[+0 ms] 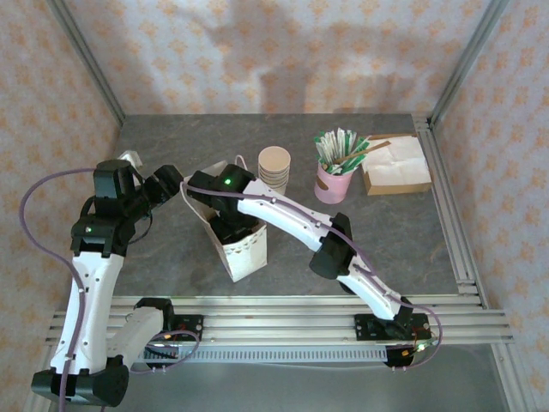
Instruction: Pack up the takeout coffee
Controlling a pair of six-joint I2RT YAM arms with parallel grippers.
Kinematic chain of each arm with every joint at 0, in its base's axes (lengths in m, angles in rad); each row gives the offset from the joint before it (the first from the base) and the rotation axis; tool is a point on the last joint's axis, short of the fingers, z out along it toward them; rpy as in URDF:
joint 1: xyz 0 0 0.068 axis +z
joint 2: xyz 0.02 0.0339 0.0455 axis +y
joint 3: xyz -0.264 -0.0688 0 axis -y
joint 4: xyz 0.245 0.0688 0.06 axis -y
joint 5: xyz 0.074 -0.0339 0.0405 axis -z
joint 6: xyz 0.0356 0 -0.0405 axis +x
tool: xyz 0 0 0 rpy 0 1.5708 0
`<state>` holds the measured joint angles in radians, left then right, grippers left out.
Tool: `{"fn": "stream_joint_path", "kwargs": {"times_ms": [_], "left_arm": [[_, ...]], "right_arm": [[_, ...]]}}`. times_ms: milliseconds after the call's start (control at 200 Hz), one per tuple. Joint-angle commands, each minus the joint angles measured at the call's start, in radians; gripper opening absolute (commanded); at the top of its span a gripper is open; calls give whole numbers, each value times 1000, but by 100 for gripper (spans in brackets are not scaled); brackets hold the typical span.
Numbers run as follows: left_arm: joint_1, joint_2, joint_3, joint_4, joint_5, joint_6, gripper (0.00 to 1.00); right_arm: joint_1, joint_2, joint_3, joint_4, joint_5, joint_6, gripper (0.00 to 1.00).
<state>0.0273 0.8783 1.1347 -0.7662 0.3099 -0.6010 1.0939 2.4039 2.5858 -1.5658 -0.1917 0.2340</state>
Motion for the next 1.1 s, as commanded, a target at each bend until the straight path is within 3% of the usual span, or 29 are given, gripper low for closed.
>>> {"fn": "stream_joint_path", "kwargs": {"times_ms": [0, 545, 1096], "left_arm": [[3, -13, -6, 4, -19, 1, 75], [3, -16, -6, 2, -6, -3, 75], [2, -18, -7, 2, 11, -1, 74]], "right_arm": [[-5, 14, -52, 15, 6, 36, 53], [-6, -12, -184, 112, 11, 40, 53], [-7, -95, -454, 257, -27, 56, 52]]}}
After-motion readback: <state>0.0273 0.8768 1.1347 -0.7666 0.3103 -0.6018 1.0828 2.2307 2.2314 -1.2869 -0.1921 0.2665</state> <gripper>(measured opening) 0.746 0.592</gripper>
